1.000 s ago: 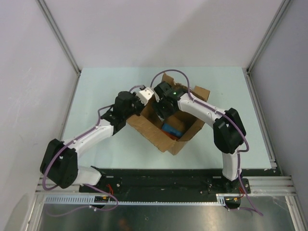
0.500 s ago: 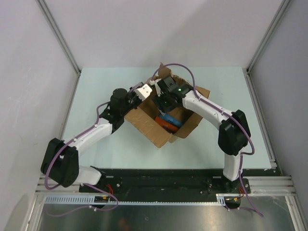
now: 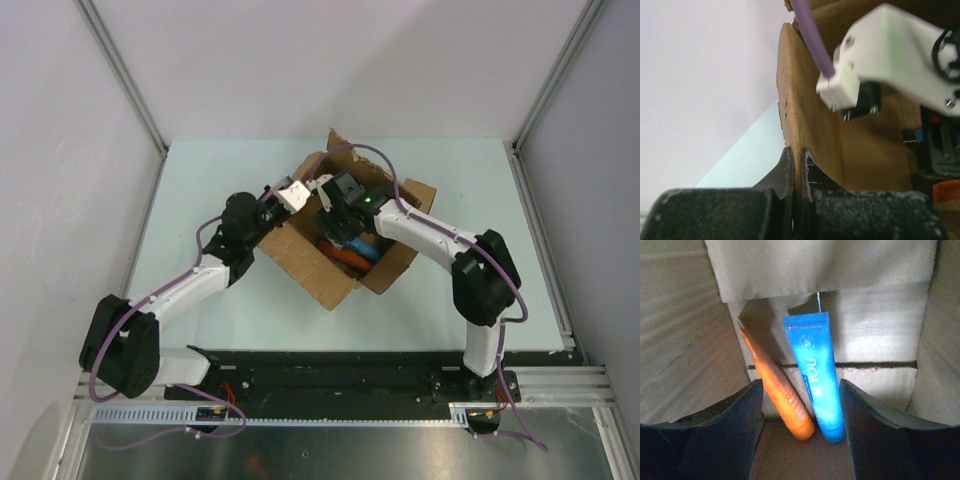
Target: Unpack the express box
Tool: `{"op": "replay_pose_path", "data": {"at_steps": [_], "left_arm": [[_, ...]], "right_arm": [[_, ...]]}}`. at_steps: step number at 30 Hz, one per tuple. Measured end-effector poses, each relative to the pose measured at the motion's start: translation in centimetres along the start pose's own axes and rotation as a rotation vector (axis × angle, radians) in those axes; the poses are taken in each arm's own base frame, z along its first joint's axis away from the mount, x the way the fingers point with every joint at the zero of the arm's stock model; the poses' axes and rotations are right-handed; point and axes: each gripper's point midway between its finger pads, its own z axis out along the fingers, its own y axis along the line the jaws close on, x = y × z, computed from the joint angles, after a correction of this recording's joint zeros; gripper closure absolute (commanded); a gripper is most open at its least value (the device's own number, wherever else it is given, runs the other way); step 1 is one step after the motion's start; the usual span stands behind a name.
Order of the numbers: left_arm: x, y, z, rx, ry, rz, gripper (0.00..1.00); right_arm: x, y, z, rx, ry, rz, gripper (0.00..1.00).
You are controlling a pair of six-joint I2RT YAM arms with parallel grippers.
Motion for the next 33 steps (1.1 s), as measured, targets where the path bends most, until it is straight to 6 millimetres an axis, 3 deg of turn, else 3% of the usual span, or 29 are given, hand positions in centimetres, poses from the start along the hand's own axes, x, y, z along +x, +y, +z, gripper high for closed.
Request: {"op": "replay_pose_path", "data": {"at_steps": [6,9,12,16,27,33], "left_arm": [[0.4,0.0,-0.1,0.013,-0.003,-0.004,1.00],[1.0,0.1,-0.2,0.019,0.004,-0.012,1.00],[1.1,0.1,-0.2,0.028,0.001,-0.019,1.00],[1.2,0.2,-0.2,0.035,-0.002,-0.022,1.00],[1.7,0.2,-0.1,0.042,0.006,-0.031,1.00],[1.9,0.4,0.0,0.038,0.007,-0.033,1.00]], "right_arm": [[1.4,-0.7,4.4,0.063,0.071,-0.047,0.37],[2.0,-1.5,5.5,0.096,0.094,-0.057,0.40],[2.3,-2.1,5.8,0.128,0.105,-0.059,0.44],[2.8,-2.2,6.4,0.154,0.123,-0.069,0.62],[2.7,-2.1,6.4,0.178,0.119,-0.076,0.93],[2.1,-2.6,5.7,0.214,0.101,-0.078,0.96]]}}
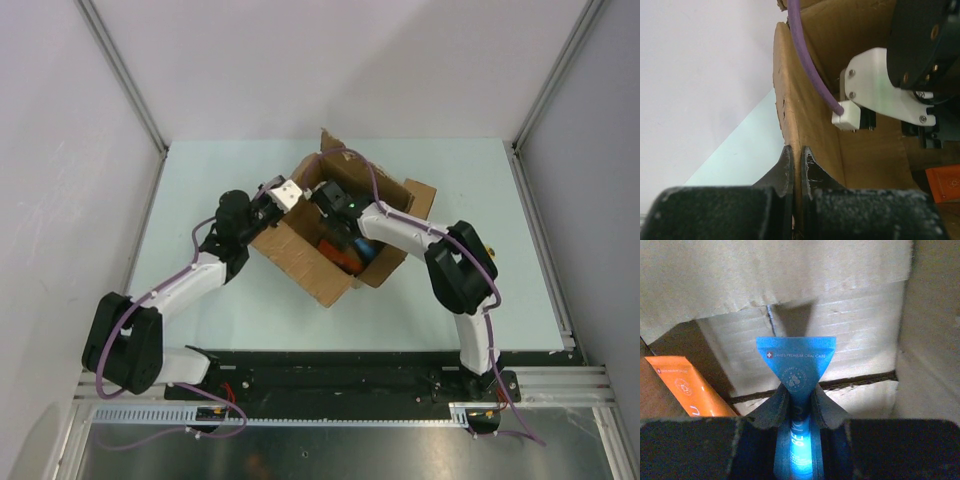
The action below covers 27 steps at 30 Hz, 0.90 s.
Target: Unpack the express box
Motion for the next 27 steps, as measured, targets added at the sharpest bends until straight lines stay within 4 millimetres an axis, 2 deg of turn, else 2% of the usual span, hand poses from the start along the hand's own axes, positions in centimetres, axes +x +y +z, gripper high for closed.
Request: {"op": "replay_pose_path", "data": {"at_steps": [3,6,12,18,20,23,27], "left_arm": [[-0.1,0.0,0.1,0.000,-0.006,-0.004,1.00],[0.1,0.0,0.2,0.000,-0.005,-0.007,1.00],[0.3,0.1,0.4,-0.002,-0.001,-0.008,1.00],[0.5,0.1,0.8,0.001,0.005,-0.017,1.00],[0.6,0.1,0.9,0.001,0.007,-0.018,1.00],[0.7,0.1,1.0,0.002,0.010,-0.020,1.00],[0.8,0.1,1.2,0.002,0.014,-0.021,1.00]], "right_arm": [[-0.8,-1.0,-1.0,0.023,-0.032,0.018,0.96],[-2.3,-2.4,-3.1,0.039,-0.094,0.048,0.96],[-5.8,-5.1,-8.8,0.059,-0.264,0.117,0.96],[-7.9,-7.2,-13.8,0.052,-0.404,0.190,0.94],[-8.7,-8.4,-15.8,0.017,-0.473,0.255,0.94],[-9.4,-12.7,-19.3,-0.020,-0.607,0.417,0.92],[-7.9,-21.1,-24.8,0.010,-0.795,0.664,0.90]]}}
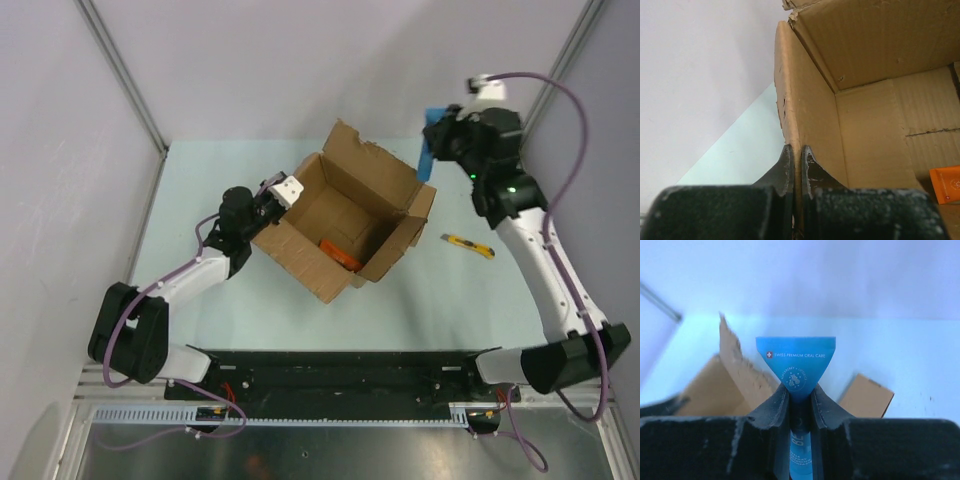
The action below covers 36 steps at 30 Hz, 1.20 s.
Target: Unpack the express box
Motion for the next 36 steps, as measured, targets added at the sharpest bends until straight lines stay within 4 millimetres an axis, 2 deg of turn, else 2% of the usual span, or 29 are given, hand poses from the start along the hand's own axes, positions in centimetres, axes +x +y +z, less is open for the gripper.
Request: {"op": "replay_pose_path", "data": {"at_steps": [2,6,9,12,14,16,19,20,21,23,25,26,29,31,33,36], "left_arm": [[0.0,0.0,0.0,0.000,0.000,-0.002,1.00],[0.0,0.0,0.1,0.000,0.000,-0.007,1.00],[0.0,0.0,0.1,0.000,0.000,-0.007,1.00],[0.0,0.0,0.1,0.000,0.001,-0.007,1.00],[0.0,0.0,0.1,0.000,0.000,-0.007,1.00],[0.0,0.0,0.1,0.000,0.000,-0.007,1.00],[0.0,0.0,0.1,0.000,0.001,-0.007,1.00],[0.0,0.0,0.1,0.000,0.000,-0.007,1.00],[0.0,0.0,0.1,0.000,0.000,-0.007,1.00],[0.0,0.0,0.1,0.000,0.000,-0.007,1.00],[0.0,0.0,0.1,0.000,0.001,-0.007,1.00],[0.0,0.0,0.1,0.000,0.001,-0.007,1.00],[0.0,0.0,0.1,0.000,0.000,-0.008,1.00],[0.0,0.0,0.1,0.000,0.000,-0.008,1.00],[0.0,0.0,0.1,-0.001,0.000,-0.008,1.00],[0.0,0.0,0.1,-0.001,0.000,-0.007,1.00]], "right_arm": [[-3.3,-2.0,-1.8,0.024,-0.102,0.076,0.89],[-7.1,-3.5,-4.6,0.017,-0.231,0.171,0.88],[-8.0,-5.9,-5.8,0.058,-0.271,0.243,0.87],[-6.9,-8.7,-4.9,0.126,-0.239,0.306,0.87],[-4.6,-10.8,-3.5,0.184,-0.167,0.350,0.87],[-0.8,-12.9,-1.4,0.245,-0.052,0.396,0.87],[7.1,-15.5,1.3,0.334,0.170,0.456,0.87],[9.4,-15.9,1.8,0.355,0.230,0.471,0.86],[12.5,-16.5,2.3,0.382,0.313,0.489,0.87],[17.6,-17.3,2.6,0.426,0.441,0.520,0.86],[21.7,-17.6,2.2,0.463,0.544,0.536,0.85],[22.9,-17.7,2.0,0.476,0.576,0.540,0.82],[25.4,-17.8,2.0,0.502,0.640,0.544,0.58],[26.2,-17.9,2.3,0.509,0.655,0.549,0.55],[27.4,-17.9,2.6,0.516,0.683,0.545,0.48],[28.8,-17.6,2.8,0.531,0.715,0.530,0.44]]}}
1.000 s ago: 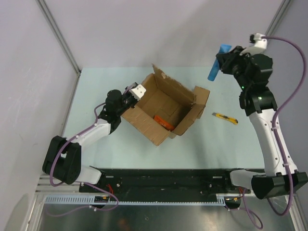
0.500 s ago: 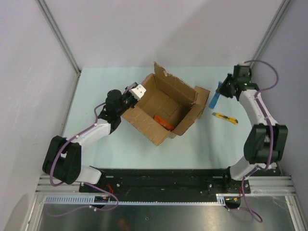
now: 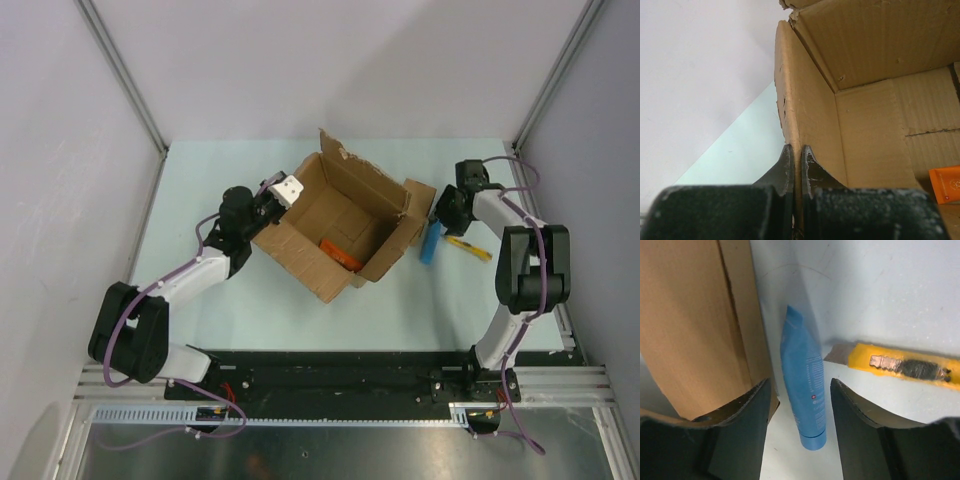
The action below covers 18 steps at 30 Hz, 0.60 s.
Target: Unpack the express box
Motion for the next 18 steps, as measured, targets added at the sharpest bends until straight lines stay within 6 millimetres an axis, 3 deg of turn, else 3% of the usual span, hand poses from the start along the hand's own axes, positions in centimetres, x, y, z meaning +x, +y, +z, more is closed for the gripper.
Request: {"op": "replay_pose_path", "data": {"at_steps": [6,10,14,16,18], "left_arm": [[0.0,0.0,0.0,0.000,0.000,0.000,1.00],[0.0,0.0,0.0,0.000,0.000,0.000,1.00],[0.0,0.0,0.0,0.000,0.000,0.001,1.00],[0.0,0.0,0.0,0.000,0.000,0.001,1.00],[0.0,0.0,0.0,-0.001,-0.001,0.001,1.00]], "right_arm": [[0.4,0.9,-0.4,0.017,-0.024,-0.040,0.44],[-1.5,1.8,-3.3,-0.012,-0.113,-0.039,0.44],[-5.1,4.4,-9.9,-0.129,-0.295,-0.048,0.43],[-7.5,7.2,-15.5,-0.256,-0.450,-0.088,0.43],[-8.7,10.1,-20.8,-0.394,-0.574,-0.148,0.43]]}}
